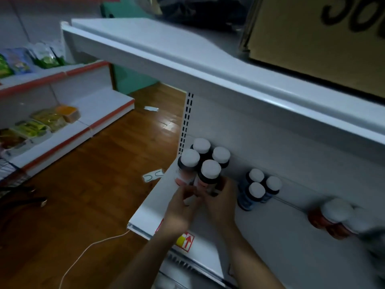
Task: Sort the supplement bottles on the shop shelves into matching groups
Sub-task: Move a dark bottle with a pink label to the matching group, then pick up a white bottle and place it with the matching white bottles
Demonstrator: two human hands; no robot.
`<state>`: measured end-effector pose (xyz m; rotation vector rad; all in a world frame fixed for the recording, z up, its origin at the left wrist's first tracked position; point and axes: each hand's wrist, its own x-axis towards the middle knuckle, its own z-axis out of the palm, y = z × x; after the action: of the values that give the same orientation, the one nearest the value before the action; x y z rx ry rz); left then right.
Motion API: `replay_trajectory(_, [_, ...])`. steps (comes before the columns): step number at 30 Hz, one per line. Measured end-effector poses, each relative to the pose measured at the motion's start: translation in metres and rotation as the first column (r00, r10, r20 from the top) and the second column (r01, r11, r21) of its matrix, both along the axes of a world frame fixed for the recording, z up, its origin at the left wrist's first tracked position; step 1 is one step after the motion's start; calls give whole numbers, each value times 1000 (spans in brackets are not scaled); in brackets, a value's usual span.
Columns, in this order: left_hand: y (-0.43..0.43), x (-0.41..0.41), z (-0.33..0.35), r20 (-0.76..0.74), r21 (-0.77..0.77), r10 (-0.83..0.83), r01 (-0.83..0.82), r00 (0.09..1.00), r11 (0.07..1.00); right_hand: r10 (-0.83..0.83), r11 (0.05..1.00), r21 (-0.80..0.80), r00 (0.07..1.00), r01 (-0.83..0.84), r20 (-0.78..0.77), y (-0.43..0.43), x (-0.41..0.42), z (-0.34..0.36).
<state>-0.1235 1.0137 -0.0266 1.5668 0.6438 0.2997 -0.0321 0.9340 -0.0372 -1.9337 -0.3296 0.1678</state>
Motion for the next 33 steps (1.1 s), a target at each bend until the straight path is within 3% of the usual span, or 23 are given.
replay_trajectory(10, [-14, -5, 9, 81, -22, 0, 2, 997, 1000, -59, 998, -7, 997, 59, -56, -41, -27, 24])
replay_trajectory(17, [-123, -6, 39, 142, 101, -228, 215, 963, 971, -218, 965, 147, 976, 217, -13, -183, -67, 59])
replay_trajectory(22, [-262, -10, 57, 175, 120, -503, 488, 847, 864, -354, 906, 246, 935, 344, -7, -329, -103, 70])
replay_trajectory(27, [-419, -21, 62, 214, 111, -710, 705, 671, 700, -565, 777, 325, 825, 539, -18, -480, -149, 69])
replay_trajectory(33, [-569, -49, 62, 240, 98, -856, 866, 458, 491, -758, 612, 285, 650, 738, -58, -617, -213, 68])
